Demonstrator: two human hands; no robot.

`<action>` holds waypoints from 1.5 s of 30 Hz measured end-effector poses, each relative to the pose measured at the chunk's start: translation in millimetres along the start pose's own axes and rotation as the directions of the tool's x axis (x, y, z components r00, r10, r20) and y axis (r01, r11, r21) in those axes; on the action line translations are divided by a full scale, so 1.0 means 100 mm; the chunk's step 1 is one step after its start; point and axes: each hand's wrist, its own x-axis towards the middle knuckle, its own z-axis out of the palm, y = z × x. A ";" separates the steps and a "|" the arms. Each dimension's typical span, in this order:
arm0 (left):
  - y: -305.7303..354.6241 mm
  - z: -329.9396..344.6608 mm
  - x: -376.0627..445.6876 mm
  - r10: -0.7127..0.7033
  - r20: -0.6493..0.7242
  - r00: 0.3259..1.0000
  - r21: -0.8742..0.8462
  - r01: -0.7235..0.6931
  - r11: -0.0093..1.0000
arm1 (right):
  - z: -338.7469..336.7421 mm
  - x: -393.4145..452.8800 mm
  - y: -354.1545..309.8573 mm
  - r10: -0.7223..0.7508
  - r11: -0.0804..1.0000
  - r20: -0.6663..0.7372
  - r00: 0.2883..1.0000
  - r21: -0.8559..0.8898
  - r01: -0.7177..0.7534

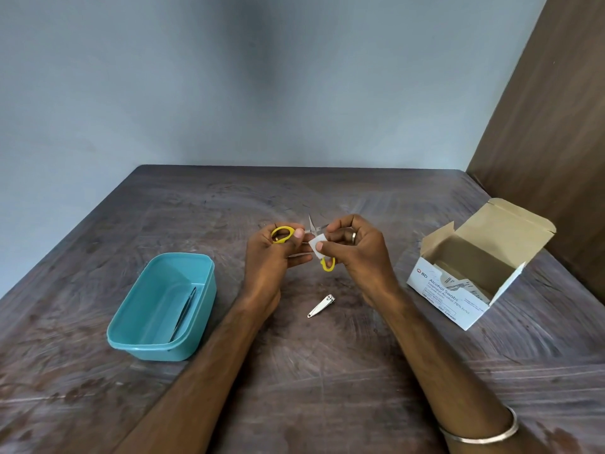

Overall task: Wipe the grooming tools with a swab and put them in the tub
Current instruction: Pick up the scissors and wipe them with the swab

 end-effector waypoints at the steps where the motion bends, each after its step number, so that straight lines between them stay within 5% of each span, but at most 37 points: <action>1: 0.00 0.00 0.00 0.005 -0.001 1.000 0.007 -0.005 1.000 | 0.00 0.00 0.01 -0.002 1.000 0.004 1.000 -0.012 0.002; 17: 0.00 -0.01 0.00 0.040 -0.048 0.998 0.042 -0.038 0.998 | 0.02 -0.03 0.00 -0.111 0.978 0.021 0.994 -0.175 0.113; 24: 0.02 -0.02 0.01 0.043 -0.064 0.997 0.025 -0.041 0.999 | 0.02 -0.05 0.00 -0.086 0.978 0.108 0.991 -0.181 0.104; 32: 0.00 -0.02 0.02 0.046 -0.034 0.998 0.061 -0.044 0.997 | 0.00 -0.03 0.00 -0.116 0.982 0.041 0.992 -0.143 0.121; 45: 0.05 -0.05 0.02 0.014 0.041 0.999 0.034 -0.015 0.999 | -0.07 -0.02 -0.12 0.201 0.950 0.110 0.973 0.220 -0.222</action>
